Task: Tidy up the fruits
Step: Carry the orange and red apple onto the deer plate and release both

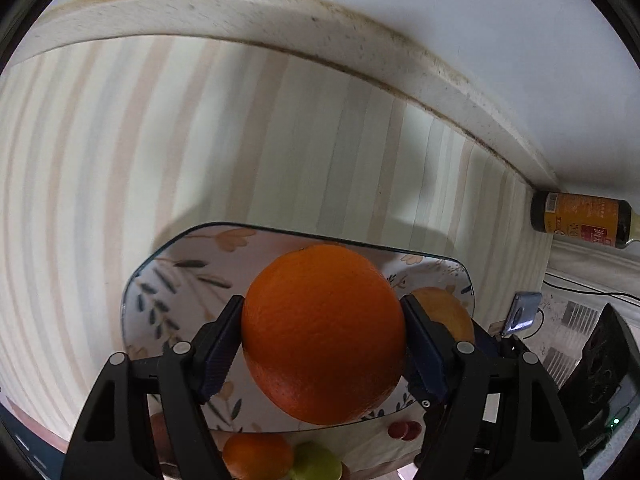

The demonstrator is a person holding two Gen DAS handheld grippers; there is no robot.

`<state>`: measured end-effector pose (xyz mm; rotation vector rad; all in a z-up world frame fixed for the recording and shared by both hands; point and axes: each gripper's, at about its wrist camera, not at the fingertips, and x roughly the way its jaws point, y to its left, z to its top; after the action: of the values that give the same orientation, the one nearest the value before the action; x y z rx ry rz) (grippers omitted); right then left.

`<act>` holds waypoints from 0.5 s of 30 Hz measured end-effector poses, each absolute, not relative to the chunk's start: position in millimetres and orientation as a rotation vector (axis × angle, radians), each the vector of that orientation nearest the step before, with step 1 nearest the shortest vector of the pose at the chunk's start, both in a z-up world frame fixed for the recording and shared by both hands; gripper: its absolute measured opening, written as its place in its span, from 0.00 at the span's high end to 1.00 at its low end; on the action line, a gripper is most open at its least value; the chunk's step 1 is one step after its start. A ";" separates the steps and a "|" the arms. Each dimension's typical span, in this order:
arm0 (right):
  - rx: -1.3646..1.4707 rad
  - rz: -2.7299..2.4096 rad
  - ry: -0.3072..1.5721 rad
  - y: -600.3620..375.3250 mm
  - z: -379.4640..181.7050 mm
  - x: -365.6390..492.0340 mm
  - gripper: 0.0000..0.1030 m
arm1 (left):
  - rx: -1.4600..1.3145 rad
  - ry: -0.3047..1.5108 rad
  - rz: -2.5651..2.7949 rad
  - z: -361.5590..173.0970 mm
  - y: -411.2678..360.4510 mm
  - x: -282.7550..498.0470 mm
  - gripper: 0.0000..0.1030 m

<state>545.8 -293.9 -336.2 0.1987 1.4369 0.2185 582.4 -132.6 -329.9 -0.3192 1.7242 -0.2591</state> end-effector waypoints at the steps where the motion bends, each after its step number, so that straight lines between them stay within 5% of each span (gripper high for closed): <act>1: 0.202 0.221 1.450 -294.3 -338.6 549.7 0.34 | -0.309 1.733 -0.260 -332.5 -135.4 583.2 0.27; 7: 0.206 0.202 1.509 -299.0 -346.5 557.1 0.33 | -0.201 1.739 -0.231 -335.5 -153.7 582.4 0.27; 11: 0.245 0.177 1.536 -305.8 -344.6 558.3 0.13 | -0.076 1.717 -0.207 -331.1 -164.0 580.8 0.26; 15: 0.261 0.171 1.531 -311.8 -332.8 556.5 0.08 | -0.069 1.718 -0.211 -331.7 -166.3 577.8 0.22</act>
<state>556.5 -311.8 -332.8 0.2611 1.5311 0.1711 577.8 -166.3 -331.7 -0.0691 1.7182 -0.2107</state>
